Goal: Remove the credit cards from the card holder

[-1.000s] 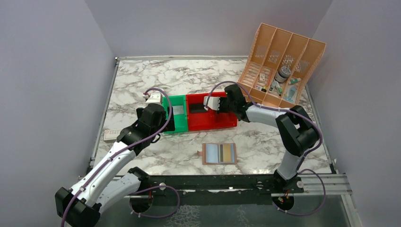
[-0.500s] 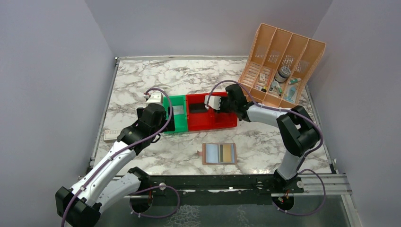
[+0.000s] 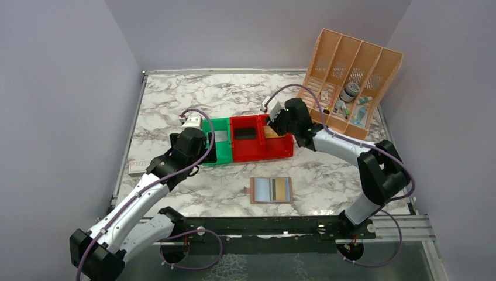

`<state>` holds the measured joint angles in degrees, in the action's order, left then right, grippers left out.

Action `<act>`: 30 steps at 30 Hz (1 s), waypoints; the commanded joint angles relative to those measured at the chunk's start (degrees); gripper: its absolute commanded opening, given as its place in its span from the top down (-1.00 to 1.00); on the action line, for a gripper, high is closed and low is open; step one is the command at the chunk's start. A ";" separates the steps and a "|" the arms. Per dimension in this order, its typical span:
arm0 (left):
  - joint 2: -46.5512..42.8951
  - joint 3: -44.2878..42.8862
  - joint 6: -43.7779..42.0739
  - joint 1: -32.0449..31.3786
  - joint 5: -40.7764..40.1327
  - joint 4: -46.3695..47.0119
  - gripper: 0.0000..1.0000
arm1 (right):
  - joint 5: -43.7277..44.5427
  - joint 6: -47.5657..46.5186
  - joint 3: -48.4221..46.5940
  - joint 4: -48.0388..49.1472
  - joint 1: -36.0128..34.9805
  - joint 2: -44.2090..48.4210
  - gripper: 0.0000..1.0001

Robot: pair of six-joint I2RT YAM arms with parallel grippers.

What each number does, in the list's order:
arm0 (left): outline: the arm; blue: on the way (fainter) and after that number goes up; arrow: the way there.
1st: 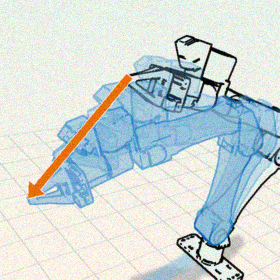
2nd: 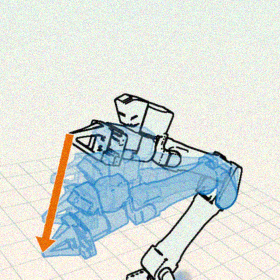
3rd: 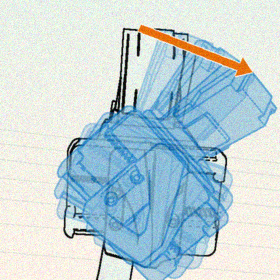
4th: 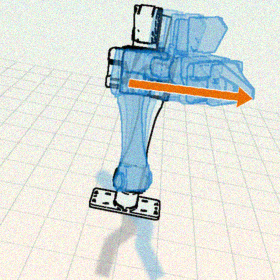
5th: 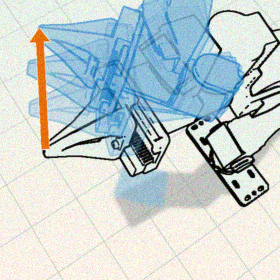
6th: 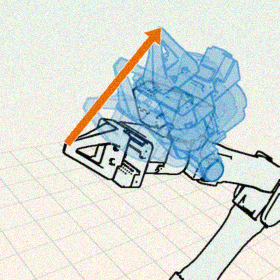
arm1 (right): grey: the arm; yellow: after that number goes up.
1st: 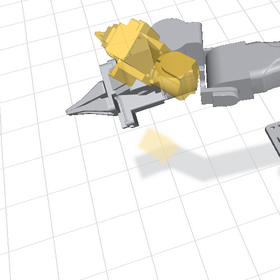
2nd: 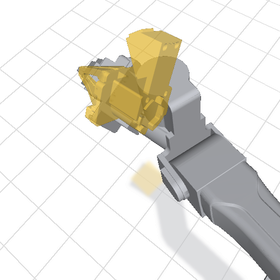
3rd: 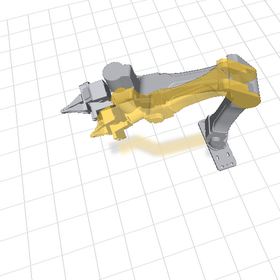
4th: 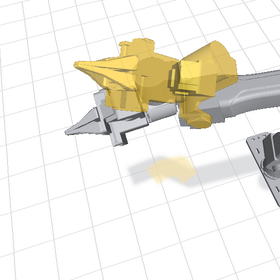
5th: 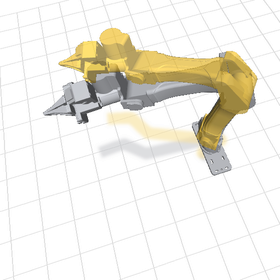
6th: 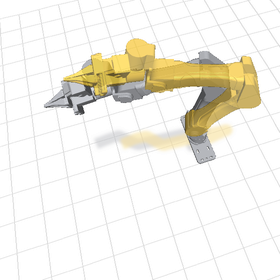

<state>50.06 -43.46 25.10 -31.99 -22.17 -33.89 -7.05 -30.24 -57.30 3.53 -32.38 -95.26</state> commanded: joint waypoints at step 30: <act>0.84 0.09 -0.49 0.96 -0.15 1.06 -0.99 | 12.62 50.59 -18.44 -28.03 -1.30 -14.62 0.90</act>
<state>51.42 -43.46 25.08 -31.44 -22.13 -33.87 3.60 19.38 -73.52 -23.66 -32.77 -107.92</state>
